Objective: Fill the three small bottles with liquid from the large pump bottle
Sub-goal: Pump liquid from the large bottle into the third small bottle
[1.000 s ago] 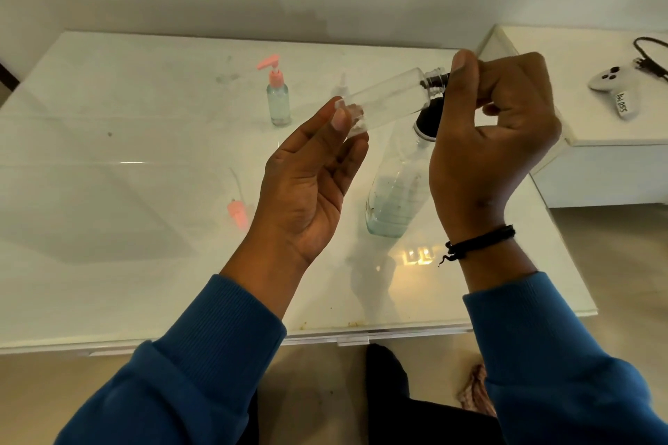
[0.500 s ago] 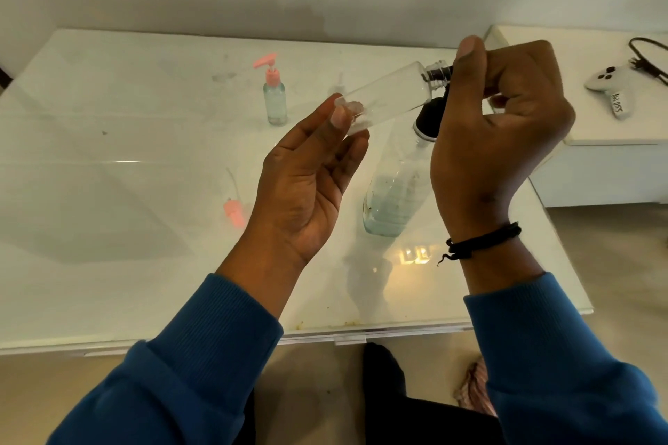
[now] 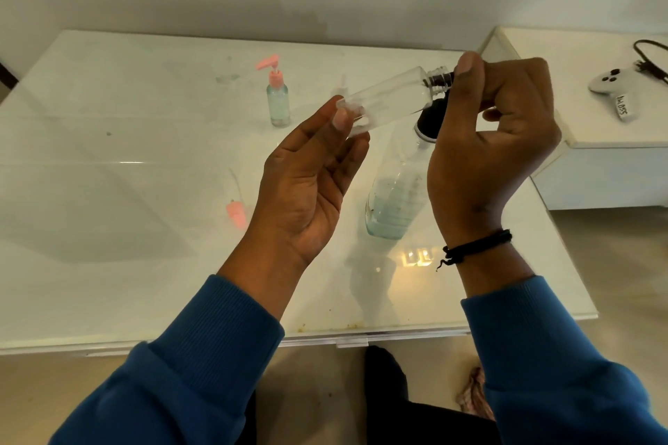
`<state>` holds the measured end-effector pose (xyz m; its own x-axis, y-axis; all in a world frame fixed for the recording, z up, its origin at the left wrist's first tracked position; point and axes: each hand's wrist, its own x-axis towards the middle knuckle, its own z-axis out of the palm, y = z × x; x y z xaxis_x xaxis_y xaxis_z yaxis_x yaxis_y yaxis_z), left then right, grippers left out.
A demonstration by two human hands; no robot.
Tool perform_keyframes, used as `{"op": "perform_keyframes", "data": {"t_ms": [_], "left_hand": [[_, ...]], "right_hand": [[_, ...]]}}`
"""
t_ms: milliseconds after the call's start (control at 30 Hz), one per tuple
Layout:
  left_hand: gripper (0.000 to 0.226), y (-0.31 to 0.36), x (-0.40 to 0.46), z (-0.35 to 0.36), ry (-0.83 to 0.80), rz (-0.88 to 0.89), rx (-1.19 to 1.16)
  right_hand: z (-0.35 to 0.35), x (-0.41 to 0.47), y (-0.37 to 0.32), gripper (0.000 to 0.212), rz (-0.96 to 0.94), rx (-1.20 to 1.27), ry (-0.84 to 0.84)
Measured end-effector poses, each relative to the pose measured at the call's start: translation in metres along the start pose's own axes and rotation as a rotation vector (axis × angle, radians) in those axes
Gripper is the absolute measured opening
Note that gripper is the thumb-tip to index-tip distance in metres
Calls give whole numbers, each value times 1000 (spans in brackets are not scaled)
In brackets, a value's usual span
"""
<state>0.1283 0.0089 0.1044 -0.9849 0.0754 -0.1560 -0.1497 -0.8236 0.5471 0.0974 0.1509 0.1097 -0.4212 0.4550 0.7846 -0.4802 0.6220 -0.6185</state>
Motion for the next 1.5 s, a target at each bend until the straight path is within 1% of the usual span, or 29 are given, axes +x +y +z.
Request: {"op": "perform_keyframes", "data": {"t_ms": [167,300,400,533,700,833,1033,1200,1333,1400,1500], "left_hand": [[29,1,0,0,-15,-2,9],[22,1,-1,1,4,-5,2],[28,2,-1,0,-8,-5,0],[32,2,0,1,-15,-14,-5],[22,2,-1,-1,4,-7,3],[32,2,-1,0,-13,-17,-3],[28,2,-1,-1,-5,-5,0],[32,2,-1,0,-17,-17,-8],[26,2,-1,0,-6,-1,6],[28,2,-2,0,-6,-3,9],[32,2,-2,1,-11,-13,-1]], "right_hand": [[1,7,-2,36,-20,-1,12],[1,3,-2,35,-17,14,0],[1,0,0,33,-17,27,-1],[1,8,-2,36,-43,0,12],[2,-1,-2,33,-39,37,1],[1,7,-2,37,-46,21,7],[1,-1,-2,33,-41,53,8],[2,7,-3,38,-43,30,11],[2,0,-2,34,-35,59,4],[2,0,-2,32,-34,64,12],[2,6,-4,35,-39,38,19]]}}
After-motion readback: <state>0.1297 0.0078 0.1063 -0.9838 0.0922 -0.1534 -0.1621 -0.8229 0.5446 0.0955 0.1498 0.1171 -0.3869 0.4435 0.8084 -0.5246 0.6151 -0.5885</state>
